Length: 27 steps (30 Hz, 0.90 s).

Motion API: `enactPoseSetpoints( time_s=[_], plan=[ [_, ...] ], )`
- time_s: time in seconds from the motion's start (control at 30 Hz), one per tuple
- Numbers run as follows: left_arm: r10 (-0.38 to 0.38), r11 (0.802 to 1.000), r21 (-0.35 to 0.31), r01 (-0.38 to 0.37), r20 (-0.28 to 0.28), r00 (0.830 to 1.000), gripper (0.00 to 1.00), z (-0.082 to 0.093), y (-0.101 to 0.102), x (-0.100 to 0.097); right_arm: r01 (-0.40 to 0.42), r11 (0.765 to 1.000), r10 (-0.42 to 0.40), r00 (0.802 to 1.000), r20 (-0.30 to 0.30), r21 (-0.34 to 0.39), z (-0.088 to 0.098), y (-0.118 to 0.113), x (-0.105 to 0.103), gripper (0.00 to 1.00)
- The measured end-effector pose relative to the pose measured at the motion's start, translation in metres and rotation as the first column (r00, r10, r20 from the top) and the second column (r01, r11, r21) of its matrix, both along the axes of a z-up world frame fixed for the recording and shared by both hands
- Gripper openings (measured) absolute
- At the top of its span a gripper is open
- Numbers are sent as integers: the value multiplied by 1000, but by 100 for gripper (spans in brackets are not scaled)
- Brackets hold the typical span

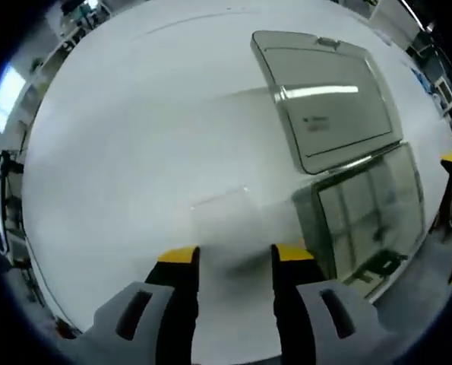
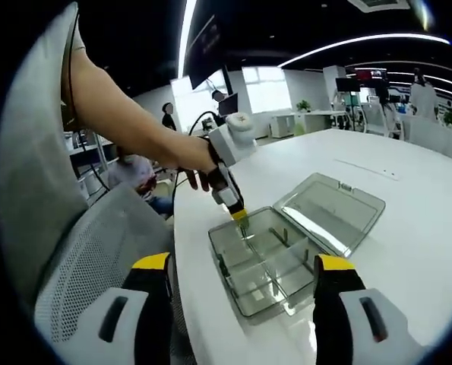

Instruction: Insert the divider into the dual guide fixture by aligning both edges with the guide slots and pushing it downward to the bottom, including one-sided entry, uneven engagement, binding, and posture correction.

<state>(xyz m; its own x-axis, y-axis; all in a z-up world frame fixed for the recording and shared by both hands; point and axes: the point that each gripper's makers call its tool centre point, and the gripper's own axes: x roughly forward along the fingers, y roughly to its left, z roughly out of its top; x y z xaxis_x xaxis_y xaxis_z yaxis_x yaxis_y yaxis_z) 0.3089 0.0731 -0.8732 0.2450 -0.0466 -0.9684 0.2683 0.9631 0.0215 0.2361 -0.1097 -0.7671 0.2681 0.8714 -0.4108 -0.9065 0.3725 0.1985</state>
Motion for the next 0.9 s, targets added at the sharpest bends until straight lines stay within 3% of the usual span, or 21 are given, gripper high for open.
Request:
enactPoseSetpoints(
  time_s=[0.47, 0.9],
  plan=[
    [-12, 1000, 3, 12, -16, 1000, 31, 3, 3, -4, 2, 1000, -2, 1000, 0, 3, 1, -1, 2, 71],
    [-13, 999, -49, 12, -17, 1000, 29, 7, 5, -6, 8, 1000, -8, 1000, -7, 9, 2, -2, 1, 71]
  ],
)
